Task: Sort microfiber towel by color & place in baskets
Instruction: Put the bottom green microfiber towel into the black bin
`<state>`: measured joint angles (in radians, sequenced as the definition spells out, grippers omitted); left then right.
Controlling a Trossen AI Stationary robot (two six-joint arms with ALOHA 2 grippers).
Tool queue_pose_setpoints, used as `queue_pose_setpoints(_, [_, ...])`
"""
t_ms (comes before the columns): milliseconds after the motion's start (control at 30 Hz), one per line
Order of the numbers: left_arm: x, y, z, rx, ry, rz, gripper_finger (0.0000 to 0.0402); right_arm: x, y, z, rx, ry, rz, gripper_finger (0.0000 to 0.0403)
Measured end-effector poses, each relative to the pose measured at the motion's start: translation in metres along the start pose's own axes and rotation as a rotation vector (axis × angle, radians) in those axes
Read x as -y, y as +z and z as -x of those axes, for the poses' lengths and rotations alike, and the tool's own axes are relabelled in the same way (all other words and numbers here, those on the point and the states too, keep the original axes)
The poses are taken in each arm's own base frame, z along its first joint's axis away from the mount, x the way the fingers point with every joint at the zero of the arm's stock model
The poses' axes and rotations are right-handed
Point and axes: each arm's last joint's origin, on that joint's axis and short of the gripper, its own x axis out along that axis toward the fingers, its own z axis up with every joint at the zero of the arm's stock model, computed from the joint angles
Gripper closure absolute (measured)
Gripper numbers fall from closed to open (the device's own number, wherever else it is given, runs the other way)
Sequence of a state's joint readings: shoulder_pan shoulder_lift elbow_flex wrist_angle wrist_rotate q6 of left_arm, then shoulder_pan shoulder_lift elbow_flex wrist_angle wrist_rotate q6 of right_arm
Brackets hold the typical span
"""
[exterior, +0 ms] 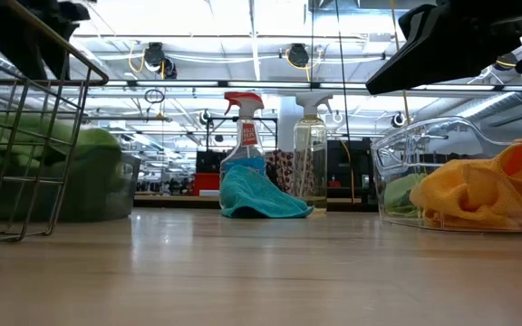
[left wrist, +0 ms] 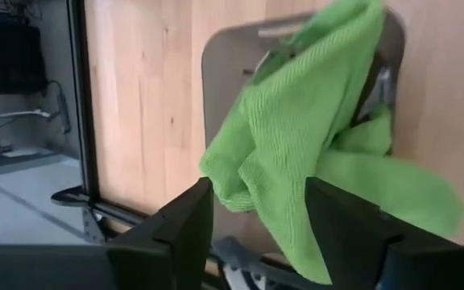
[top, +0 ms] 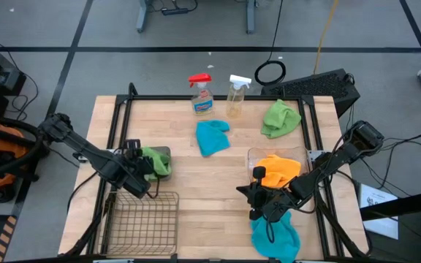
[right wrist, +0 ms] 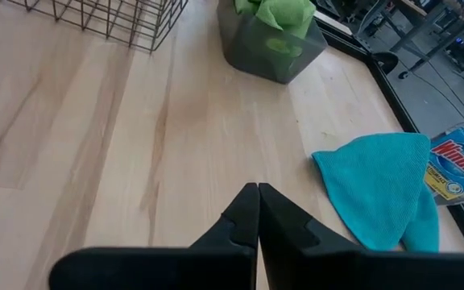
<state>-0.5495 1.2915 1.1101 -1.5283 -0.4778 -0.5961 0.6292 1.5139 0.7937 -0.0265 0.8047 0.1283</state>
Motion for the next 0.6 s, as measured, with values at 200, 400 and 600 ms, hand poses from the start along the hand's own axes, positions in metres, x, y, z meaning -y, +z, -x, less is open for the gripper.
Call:
queue_pose_setpoints(200, [0.005,-0.009,-0.018,-0.066,0.036,0.007,0.0198,0.000,0.000,0.000,0.000,0.000,-0.001,0.0403])
queue_pose_setpoints(400, [0.004,-0.004,-0.003,-0.093,-0.088,0.123,0.0198,0.000,0.000,0.000,0.000,0.000,-0.001,0.0403])
queue_pose_setpoints(600, [0.007,0.007,0.007,-0.029,-0.225,0.144,0.0217,0.000,0.000,0.000,0.000,0.000,-0.001,0.0403])
